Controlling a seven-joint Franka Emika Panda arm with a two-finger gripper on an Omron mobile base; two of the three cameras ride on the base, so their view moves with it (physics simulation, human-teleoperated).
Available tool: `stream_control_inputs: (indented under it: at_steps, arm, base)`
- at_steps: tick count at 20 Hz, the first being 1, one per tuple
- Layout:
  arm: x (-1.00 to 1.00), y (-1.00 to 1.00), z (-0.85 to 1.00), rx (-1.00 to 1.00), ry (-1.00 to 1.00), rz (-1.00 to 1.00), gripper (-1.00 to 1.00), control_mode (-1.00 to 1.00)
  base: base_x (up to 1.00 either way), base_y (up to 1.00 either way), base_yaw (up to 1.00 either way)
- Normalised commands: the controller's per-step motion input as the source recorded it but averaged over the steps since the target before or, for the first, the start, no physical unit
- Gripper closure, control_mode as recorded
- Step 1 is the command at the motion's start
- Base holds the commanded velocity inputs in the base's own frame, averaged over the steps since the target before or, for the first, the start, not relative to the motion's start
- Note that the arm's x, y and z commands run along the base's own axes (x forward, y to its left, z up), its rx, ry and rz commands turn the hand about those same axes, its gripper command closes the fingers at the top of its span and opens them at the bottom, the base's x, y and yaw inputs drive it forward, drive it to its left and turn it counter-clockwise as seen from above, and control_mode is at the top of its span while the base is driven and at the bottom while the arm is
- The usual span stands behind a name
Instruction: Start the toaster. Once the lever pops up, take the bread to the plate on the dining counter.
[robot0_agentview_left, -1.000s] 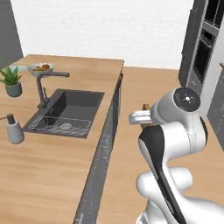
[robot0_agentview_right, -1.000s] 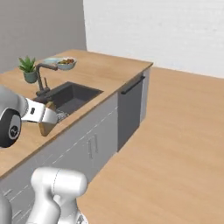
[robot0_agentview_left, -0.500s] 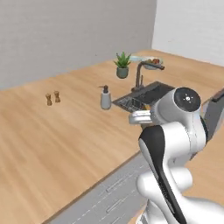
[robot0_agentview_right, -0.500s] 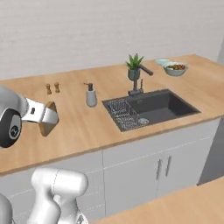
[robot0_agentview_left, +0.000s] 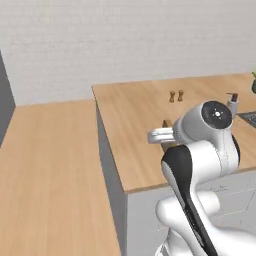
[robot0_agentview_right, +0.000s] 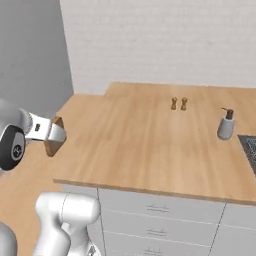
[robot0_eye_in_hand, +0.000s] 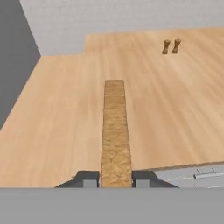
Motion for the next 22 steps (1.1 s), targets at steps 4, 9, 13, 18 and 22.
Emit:
stream_control_inputs:
  at_steps: [4,9,13,18,22]
  arm:
    - [0.00,0.00,0.00,0.00,0.00,0.00,1.00,1.00]
    - [0.00,0.00,0.00,0.00,0.00,0.00,1.00,1.00]
    - [0.00,0.00,0.00,0.00,0.00,0.00,1.00,1.00]
    - [0.00,0.00,0.00,0.00,0.00,0.00,1.00,1.00]
    - [0.00,0.00,0.00,0.00,0.00,0.00,1.00,1.00]
  base:
    - [0.13,0.89,0.45]
    - [0.31,0.98,0.19]
    - [0.81,0.96,0.02]
    - [1.00,0.09,0.00]
    - [1.00,-0.19,0.00]
